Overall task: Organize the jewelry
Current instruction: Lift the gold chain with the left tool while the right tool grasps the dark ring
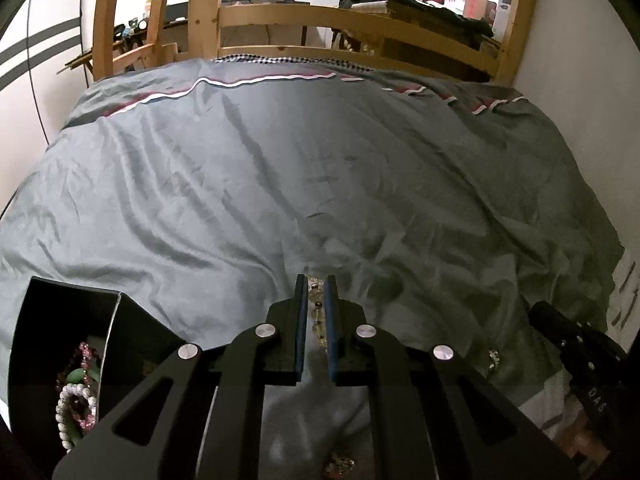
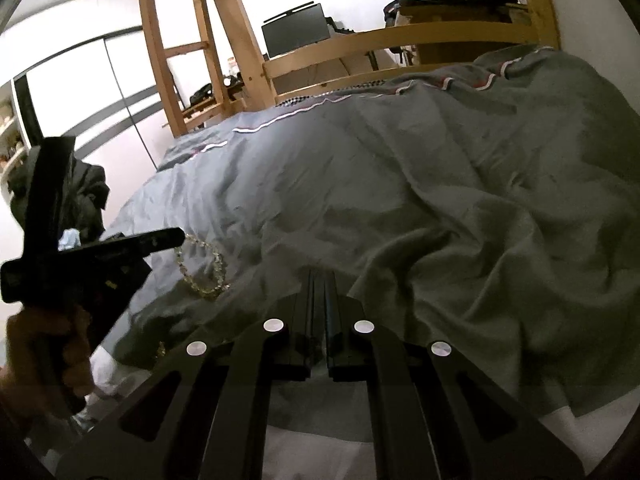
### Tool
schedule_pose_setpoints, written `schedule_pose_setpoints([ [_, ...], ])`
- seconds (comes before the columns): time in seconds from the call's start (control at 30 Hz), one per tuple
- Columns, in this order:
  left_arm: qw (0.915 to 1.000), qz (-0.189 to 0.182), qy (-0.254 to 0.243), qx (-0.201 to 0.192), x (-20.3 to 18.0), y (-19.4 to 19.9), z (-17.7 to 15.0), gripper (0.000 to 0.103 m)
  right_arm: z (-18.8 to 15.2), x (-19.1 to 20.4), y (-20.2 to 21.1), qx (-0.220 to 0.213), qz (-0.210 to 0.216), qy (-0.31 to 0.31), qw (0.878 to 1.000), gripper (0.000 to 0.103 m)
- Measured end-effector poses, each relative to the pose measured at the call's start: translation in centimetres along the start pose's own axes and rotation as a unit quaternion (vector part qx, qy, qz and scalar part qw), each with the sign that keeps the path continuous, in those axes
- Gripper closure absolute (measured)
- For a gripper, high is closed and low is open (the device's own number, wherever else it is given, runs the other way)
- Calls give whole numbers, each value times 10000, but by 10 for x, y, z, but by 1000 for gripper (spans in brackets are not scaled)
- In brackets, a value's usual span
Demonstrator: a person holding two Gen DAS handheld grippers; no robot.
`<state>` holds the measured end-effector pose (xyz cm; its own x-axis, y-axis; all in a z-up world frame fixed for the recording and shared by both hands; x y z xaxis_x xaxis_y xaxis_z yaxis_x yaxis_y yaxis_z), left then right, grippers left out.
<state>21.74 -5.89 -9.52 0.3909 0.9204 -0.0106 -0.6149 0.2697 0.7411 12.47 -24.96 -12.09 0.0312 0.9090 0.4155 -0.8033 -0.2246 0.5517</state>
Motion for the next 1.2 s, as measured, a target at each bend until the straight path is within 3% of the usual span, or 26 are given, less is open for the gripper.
schedule_pose_setpoints([
  [0.07, 10000, 7, -50, -62, -2, 4, 3, 96, 0, 1, -2, 34, -3, 52, 10000, 96],
  [0.27, 9996, -66, -143, -253, -7, 19, 10, 96, -25, 8, -28, 719, -178, 396, 9965, 95],
  [0.43, 9990, -130, -170, -403, -10, 31, 18, 96, -31, 13, -30, 791, -219, 575, 9950, 95],
  [0.53, 9988, -172, -140, -441, -10, 35, 21, 96, -29, 15, -21, 573, -242, 612, 9962, 93],
  [0.6, 9986, -192, -138, -481, -10, 38, 23, 96, -27, 20, -10, 426, -70, 640, 9970, 67],
  [0.63, 9984, -196, -145, -504, -10, 40, 24, 96, -31, 24, -8, 424, -32, 734, 9964, 43],
  [0.7, 9982, -245, -124, -525, -10, 42, 26, 96, -38, 29, -9, 451, -52, 915, 9948, 37],
  [0.73, 9981, -264, -114, -539, -10, 43, 26, 96, -41, 30, -13, 516, -205, 1036, 9931, 40],
  [0.77, 9980, -276, -113, -563, -10, 45, 27, 96, -44, 29, -20, 624, -453, 1113, 9908, 51],
  [0.83, 9978, -293, -107, -593, -9, 48, 28, 96, -47, 24, -26, 742, -447, 1050, 9907, 54],
  [1.07, 9973, -330, -97, -644, -8, 53, 30, 96, -40, 7, -25, 678, -510, 721, 9938, 92],
  [1.2, 9967, -350, -87, -729, -8, 58, 32, 96, -38, 8, -25, 617, -521, 708, 9942, 94],
])
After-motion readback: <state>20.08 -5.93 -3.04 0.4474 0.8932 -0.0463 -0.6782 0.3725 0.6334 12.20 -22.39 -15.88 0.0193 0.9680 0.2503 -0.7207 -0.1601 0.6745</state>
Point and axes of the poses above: each gripper's, at about its wrist camera, not at the fingertips, and y roughly against the way its jaws point, x to its left, z to its top, the point moved 4 cm from there along -y, roughly the way its jaws point, and after that the axes turned 8 degrees about -y, right-handed, at the moved point
